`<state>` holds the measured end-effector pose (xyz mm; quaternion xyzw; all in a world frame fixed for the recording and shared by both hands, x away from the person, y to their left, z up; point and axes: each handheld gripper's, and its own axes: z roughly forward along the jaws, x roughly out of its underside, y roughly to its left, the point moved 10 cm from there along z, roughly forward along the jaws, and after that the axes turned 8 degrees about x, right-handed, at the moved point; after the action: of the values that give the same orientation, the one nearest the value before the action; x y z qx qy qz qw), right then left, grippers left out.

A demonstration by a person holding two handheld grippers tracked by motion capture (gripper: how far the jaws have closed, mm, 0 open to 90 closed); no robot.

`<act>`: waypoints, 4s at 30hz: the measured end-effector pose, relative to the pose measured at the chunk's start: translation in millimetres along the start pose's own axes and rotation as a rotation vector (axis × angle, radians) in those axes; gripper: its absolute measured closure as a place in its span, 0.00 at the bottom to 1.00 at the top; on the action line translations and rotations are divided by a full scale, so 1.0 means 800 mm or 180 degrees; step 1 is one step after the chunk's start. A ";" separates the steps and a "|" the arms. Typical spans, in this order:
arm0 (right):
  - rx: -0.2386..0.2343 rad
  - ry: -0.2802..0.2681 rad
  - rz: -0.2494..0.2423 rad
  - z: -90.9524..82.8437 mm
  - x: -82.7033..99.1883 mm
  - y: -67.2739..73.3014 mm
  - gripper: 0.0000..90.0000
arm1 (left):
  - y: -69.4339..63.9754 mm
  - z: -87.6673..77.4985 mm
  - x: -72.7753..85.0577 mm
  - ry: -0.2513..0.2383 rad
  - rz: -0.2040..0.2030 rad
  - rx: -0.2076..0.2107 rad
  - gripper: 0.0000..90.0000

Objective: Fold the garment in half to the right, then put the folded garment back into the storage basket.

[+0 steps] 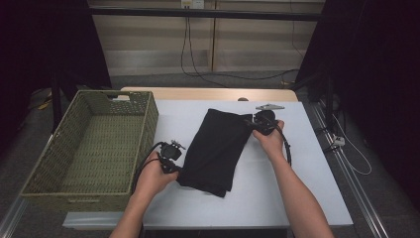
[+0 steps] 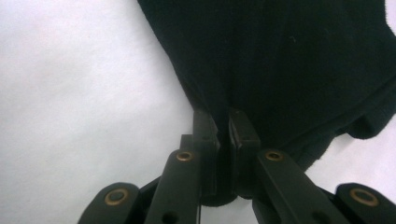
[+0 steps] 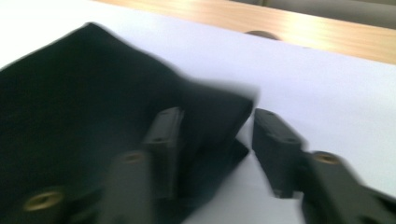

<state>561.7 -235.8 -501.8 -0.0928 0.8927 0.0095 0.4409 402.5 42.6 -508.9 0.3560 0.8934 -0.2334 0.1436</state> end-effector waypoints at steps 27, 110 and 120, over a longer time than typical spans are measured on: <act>-0.0472 0.0208 -0.0129 0.013 0.033 0.038 0.56 | 0.005 0.005 0.004 -0.0043 0.0047 0.0027 0.93; -0.0440 -0.0831 -0.0590 -0.099 -0.177 0.092 0.88 | -0.027 -0.190 -0.059 0.0413 0.0116 -0.0112 0.93; -0.0445 -0.0891 -0.0578 -0.110 -0.202 0.093 0.88 | -0.029 -0.225 -0.076 0.0485 0.0175 -0.0214 0.93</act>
<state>575.6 -146.0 -325.7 -0.2012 0.8078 0.0445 0.5523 412.7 86.4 -322.7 0.3921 0.8990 -0.1715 0.0935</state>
